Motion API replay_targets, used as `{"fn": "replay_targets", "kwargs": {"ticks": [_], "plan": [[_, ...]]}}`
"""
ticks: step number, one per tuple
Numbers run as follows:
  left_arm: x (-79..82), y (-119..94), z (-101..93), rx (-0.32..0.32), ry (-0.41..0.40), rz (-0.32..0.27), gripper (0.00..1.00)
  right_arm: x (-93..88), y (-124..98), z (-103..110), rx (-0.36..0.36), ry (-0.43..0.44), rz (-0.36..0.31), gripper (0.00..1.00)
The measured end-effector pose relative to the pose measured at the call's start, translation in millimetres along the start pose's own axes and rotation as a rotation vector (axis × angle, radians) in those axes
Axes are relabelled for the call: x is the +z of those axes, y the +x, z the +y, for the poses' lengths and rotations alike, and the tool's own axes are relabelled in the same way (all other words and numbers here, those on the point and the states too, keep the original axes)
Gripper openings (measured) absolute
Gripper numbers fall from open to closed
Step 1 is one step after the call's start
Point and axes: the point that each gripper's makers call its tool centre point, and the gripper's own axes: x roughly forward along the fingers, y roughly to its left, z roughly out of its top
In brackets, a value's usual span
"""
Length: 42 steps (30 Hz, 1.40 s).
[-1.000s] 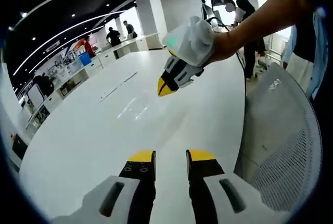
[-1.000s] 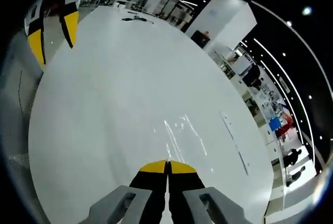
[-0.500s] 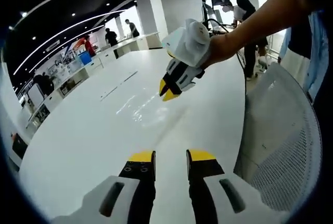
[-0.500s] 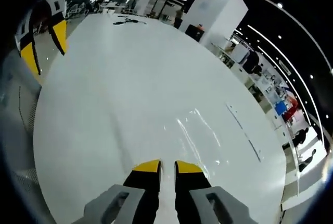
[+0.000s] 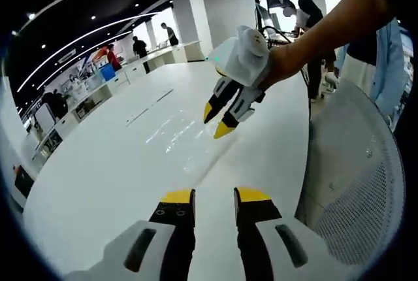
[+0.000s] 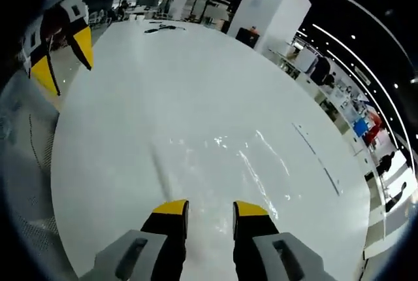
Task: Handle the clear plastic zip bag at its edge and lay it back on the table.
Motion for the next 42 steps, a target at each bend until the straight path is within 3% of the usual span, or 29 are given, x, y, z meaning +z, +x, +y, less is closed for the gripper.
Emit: {"fn": "replay_targets", "kwargs": {"ticks": [8, 15, 23, 35, 42], "plan": [[-1.9, 0.0, 1.3, 0.006, -0.005, 0.001, 0.21, 2.3, -4.5, -0.4, 0.018, 0.054, -0.024, 0.37], [-2.4, 0.9, 2.2, 0.013, -0.03, -0.005, 0.22, 14.8, -25.9, -6.6, -0.021, 0.172, -0.131, 0.45], [-1.1, 2.4, 3.6, 0.023, -0.058, -0.015, 0.24, 32.6, -47.1, -5.2, -0.048, 0.194, -0.209, 0.56], [1.8, 4.1, 6.6, 0.049, -0.064, -0.021, 0.37, 41.7, -69.3, 4.4, -0.057, 0.234, -0.278, 0.73], [0.1, 6.2, 7.9, 0.064, -0.069, -0.009, 0.52, 39.3, -85.0, 5.8, -0.085, 0.24, -0.297, 0.88]]}}
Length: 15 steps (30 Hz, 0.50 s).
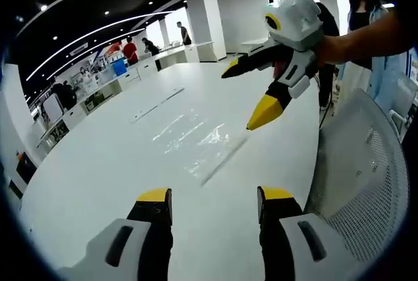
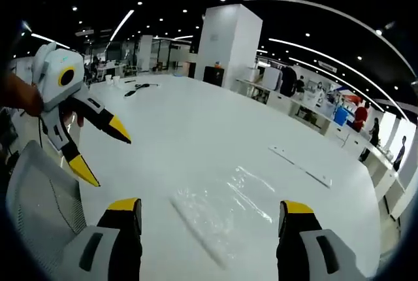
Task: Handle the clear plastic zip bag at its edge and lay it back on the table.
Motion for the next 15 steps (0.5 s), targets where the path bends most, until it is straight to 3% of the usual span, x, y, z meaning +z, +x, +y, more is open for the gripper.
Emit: {"fn": "replay_targets", "kwargs": {"ticks": [15], "plan": [[-0.1, -1.7, 7.8, 0.051, -0.042, -0.008, 0.77, -23.6, -23.9, -5.8, -0.025, 0.108, 0.001, 1.0]]}}
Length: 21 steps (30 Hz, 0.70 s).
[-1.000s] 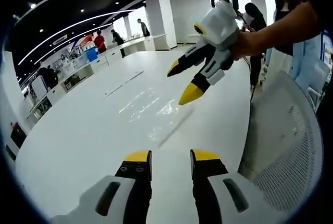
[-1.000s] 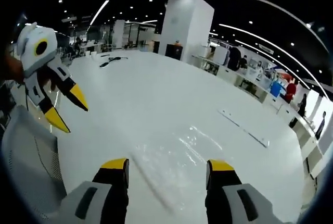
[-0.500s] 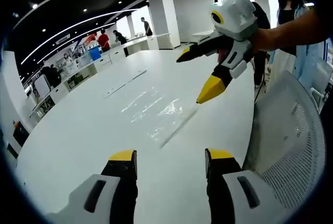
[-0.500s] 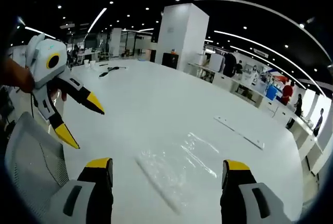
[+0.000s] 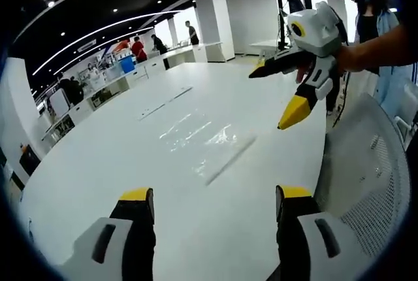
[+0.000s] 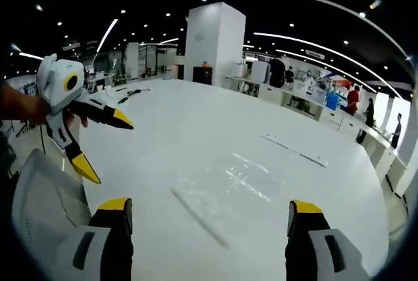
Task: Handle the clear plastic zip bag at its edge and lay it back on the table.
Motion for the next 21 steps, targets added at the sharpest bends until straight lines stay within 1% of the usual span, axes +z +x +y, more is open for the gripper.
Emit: {"fn": "replay_targets", "kwargs": {"ticks": [1, 3, 5, 8, 11, 13, 15, 17, 21], "plan": [[0.1, -0.3, 0.1, 0.002, -0.004, 0.0, 0.8, -0.1, -0.6, -0.2, -0.001, 0.0, -0.001, 1.0], [-0.7, -0.4, 0.4, 0.002, -0.035, -0.005, 0.87, -2.2, -4.3, -2.2, -0.009, 0.012, 0.001, 1.0], [-1.1, -1.2, 0.7, 0.013, -0.037, -0.004, 0.9, -3.4, -8.5, -0.9, -0.009, 0.02, -0.002, 1.0], [-0.1, -4.8, -1.4, 0.015, -0.041, -0.013, 0.94, -5.6, -13.5, -0.7, -0.017, 0.033, -0.012, 1.0], [-3.8, -7.7, -3.3, 0.012, -0.047, -0.01, 0.97, -9.6, -18.7, 2.6, -0.022, 0.036, -0.012, 1.0], [-5.8, -8.9, -4.9, 0.009, -0.058, -0.009, 0.99, -13.6, -24.0, 1.2, -0.029, 0.052, -0.015, 1.0], [-8.6, -11.4, -7.0, 0.005, -0.067, -0.01, 0.99, -15.5, -26.5, -0.5, -0.036, 0.066, -0.023, 1.0], [-9.8, -14.9, -10.4, -0.001, -0.079, -0.017, 0.99, -17.4, -30.6, 3.2, -0.039, 0.076, -0.028, 1.0], [-12.5, -16.8, -11.2, 0.003, -0.095, -0.023, 0.99, -23.2, -38.3, 5.0, -0.049, 0.088, -0.03, 1.0]]}}
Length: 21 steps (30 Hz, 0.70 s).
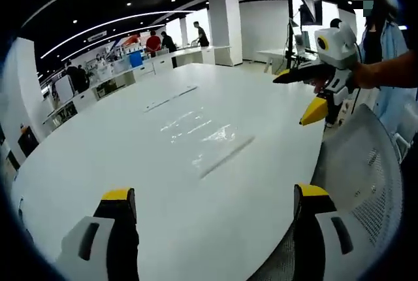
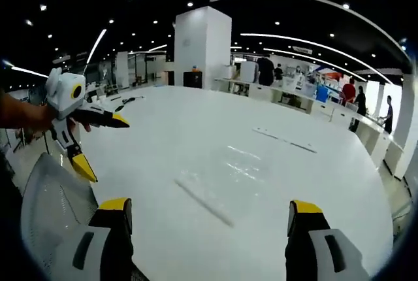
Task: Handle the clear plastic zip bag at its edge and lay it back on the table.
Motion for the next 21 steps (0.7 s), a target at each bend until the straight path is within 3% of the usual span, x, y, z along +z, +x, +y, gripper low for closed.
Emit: {"fn": "replay_targets", "kwargs": {"ticks": [9, 21], "plan": [[-6.2, -0.6, -3.8, 0.019, -0.064, -0.024, 0.99, -7.2, -15.5, 5.2, -0.014, 0.045, -0.016, 1.0], [-11.8, 2.1, -7.5, 0.039, -0.058, -0.024, 0.99, -9.7, -21.1, 4.4, -0.026, 0.077, -0.03, 1.0]]}}
